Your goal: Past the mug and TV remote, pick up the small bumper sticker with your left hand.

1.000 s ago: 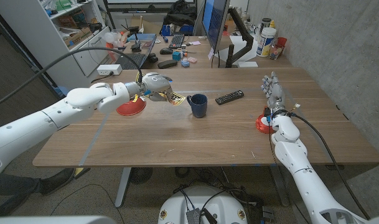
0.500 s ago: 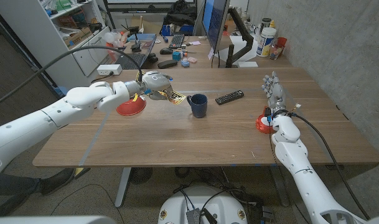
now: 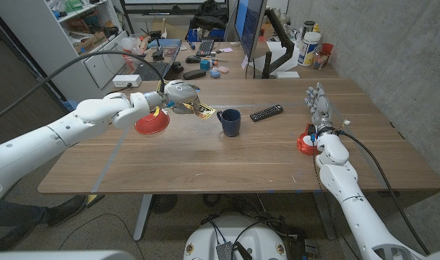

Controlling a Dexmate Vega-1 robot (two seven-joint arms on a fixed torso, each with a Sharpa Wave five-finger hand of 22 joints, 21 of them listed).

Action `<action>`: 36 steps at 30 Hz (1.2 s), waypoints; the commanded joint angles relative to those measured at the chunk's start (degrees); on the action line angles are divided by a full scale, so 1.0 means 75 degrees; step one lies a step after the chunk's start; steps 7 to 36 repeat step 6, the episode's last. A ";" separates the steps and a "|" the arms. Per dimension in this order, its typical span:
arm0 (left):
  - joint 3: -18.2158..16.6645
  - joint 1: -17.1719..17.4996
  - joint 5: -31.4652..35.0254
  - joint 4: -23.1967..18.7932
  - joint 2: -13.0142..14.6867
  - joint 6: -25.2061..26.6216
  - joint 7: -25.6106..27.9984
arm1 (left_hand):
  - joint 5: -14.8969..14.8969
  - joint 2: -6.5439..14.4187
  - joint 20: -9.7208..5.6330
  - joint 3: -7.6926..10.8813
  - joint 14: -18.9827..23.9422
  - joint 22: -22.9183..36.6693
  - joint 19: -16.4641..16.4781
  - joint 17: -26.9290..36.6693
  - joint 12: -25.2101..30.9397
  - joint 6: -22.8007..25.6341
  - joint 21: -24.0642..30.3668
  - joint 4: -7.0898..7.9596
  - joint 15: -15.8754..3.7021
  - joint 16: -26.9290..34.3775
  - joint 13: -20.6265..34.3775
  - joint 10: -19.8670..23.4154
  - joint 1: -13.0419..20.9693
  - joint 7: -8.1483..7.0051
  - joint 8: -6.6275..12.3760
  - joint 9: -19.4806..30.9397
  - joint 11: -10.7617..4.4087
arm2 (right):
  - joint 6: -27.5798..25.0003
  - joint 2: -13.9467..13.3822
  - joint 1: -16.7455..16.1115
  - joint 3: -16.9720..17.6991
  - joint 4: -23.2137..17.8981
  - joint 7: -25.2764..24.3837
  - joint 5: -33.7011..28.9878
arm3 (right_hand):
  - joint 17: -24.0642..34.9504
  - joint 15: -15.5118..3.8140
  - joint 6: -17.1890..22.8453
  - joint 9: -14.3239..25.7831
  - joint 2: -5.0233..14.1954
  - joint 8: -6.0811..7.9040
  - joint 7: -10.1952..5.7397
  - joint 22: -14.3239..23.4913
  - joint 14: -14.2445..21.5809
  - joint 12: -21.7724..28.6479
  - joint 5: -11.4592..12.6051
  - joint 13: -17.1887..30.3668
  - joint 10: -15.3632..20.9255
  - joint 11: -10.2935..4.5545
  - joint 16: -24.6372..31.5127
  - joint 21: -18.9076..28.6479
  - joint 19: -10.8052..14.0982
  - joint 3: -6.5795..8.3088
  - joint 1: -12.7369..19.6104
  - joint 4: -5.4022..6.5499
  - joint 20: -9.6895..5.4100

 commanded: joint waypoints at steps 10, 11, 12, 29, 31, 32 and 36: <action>0.0081 -0.0088 0.0085 0.0114 -0.0054 -0.0031 0.0064 | -0.0016 0.0031 0.0041 0.0057 -0.0011 0.0021 -0.0016 0.0013 -0.0030 0.0091 -0.0021 -0.0006 -0.1045 -0.0016 0.0034 -0.0021 0.0078 -0.0174 -0.0006 0.0051 0.0005 | 0.0047 0.0038 0.0046 -0.0013 0.0079 -0.0031 -0.0032 | 0.0015 0.0034 0.0050 0.0016 0.0028 -0.0008 -0.0036 0.0014 0.0052 0.0023 0.0063 0.0028 0.0051 0.0054 0.0005 0.0015 -0.0006 -0.0010 -0.0064 -0.0017 -0.0049; 0.0081 -0.0088 0.0085 0.0114 -0.0054 -0.0031 0.0064 | -0.0016 0.0031 0.0041 0.0057 -0.0011 0.0021 -0.0016 0.0013 -0.0030 0.0091 -0.0021 -0.0006 -0.1045 -0.0016 0.0034 -0.0021 0.0078 -0.0174 -0.0006 0.0051 0.0005 | 0.0047 0.0038 0.0046 -0.0013 0.0079 -0.0031 -0.0032 | 0.0015 0.0034 0.0050 0.0016 0.0028 -0.0008 -0.0036 0.0014 0.0052 0.0023 0.0063 0.0028 0.0051 0.0054 0.0005 0.0015 -0.0006 -0.0010 -0.0064 -0.0017 -0.0049; 0.0081 -0.0088 0.0085 0.0114 -0.0054 -0.0031 0.0064 | -0.0016 0.0031 0.0041 0.0057 -0.0011 0.0021 -0.0016 0.0013 -0.0030 0.0091 -0.0021 -0.0006 -0.1045 -0.0016 0.0034 -0.0021 0.0078 -0.0174 -0.0006 0.0051 0.0005 | 0.0047 0.0038 0.0046 -0.0013 0.0079 -0.0031 -0.0032 | 0.0015 0.0034 0.0050 0.0016 0.0028 -0.0008 -0.0036 0.0014 0.0052 0.0023 0.0063 0.0028 0.0051 0.0054 0.0005 0.0015 -0.0006 -0.0010 -0.0064 -0.0017 -0.0049; 0.0081 -0.0088 0.0085 0.0114 -0.0054 -0.0031 0.0064 | -0.0016 0.0031 0.0041 0.0057 -0.0011 0.0021 -0.0016 0.0013 -0.0030 0.0091 -0.0021 -0.0006 -0.1045 -0.0016 0.0034 -0.0021 0.0078 -0.0174 -0.0006 0.0051 0.0005 | 0.0047 0.0038 0.0046 -0.0013 0.0079 -0.0031 -0.0032 | 0.0015 0.0034 0.0050 0.0016 0.0028 -0.0008 -0.0036 0.0014 0.0052 0.0023 0.0063 0.0028 0.0051 0.0054 0.0005 0.0015 -0.0006 -0.0010 -0.0064 -0.0017 -0.0049; 0.0081 -0.0088 0.0085 0.0114 -0.0054 -0.0031 0.0064 | -0.0016 0.0031 0.0041 0.0057 -0.0011 0.0021 -0.0016 0.0013 -0.0030 0.0091 -0.0021 -0.0006 -0.1045 -0.0016 0.0034 -0.0021 0.0078 -0.0174 -0.0006 0.0051 0.0005 | 0.0047 0.0038 0.0046 -0.0013 0.0079 -0.0031 -0.0032 | 0.0015 0.0034 0.0050 0.0016 0.0028 -0.0008 -0.0036 0.0014 0.0052 0.0023 0.0063 0.0028 0.0051 0.0054 0.0005 0.0015 -0.0006 -0.0010 -0.0064 -0.0017 -0.0049; 0.0081 -0.0088 0.0085 0.0114 -0.0054 -0.0031 0.0064 | -0.0016 0.0031 0.0041 0.0057 -0.0011 0.0021 -0.0016 0.0013 -0.0030 0.0091 -0.0021 -0.0006 -0.1045 -0.0016 0.0034 -0.0021 0.0078 -0.0174 -0.0006 0.0051 0.0005 | 0.0047 0.0038 0.0046 -0.0013 0.0079 -0.0031 -0.0032 | 0.0015 0.0034 0.0050 0.0016 0.0028 -0.0008 -0.0036 0.0014 0.0052 0.0023 0.0063 0.0028 0.0051 0.0054 0.0005 0.0015 -0.0006 -0.0010 -0.0064 -0.0017 -0.0049; 0.0081 -0.0088 0.0085 0.0114 -0.0054 -0.0031 0.0064 | -0.0016 0.0031 0.0041 0.0057 -0.0011 0.0021 -0.0016 0.0013 -0.0030 0.0091 -0.0021 -0.0006 -0.1045 -0.0016 0.0034 -0.0021 0.0078 -0.0174 -0.0006 0.0051 0.0005 | 0.0047 0.0038 0.0046 -0.0013 0.0079 -0.0031 -0.0032 | 0.0015 0.0034 0.0050 0.0016 0.0028 -0.0008 -0.0036 0.0014 0.0052 0.0023 0.0063 0.0028 0.0051 0.0054 0.0005 0.0015 -0.0006 -0.0010 -0.0064 -0.0017 -0.0049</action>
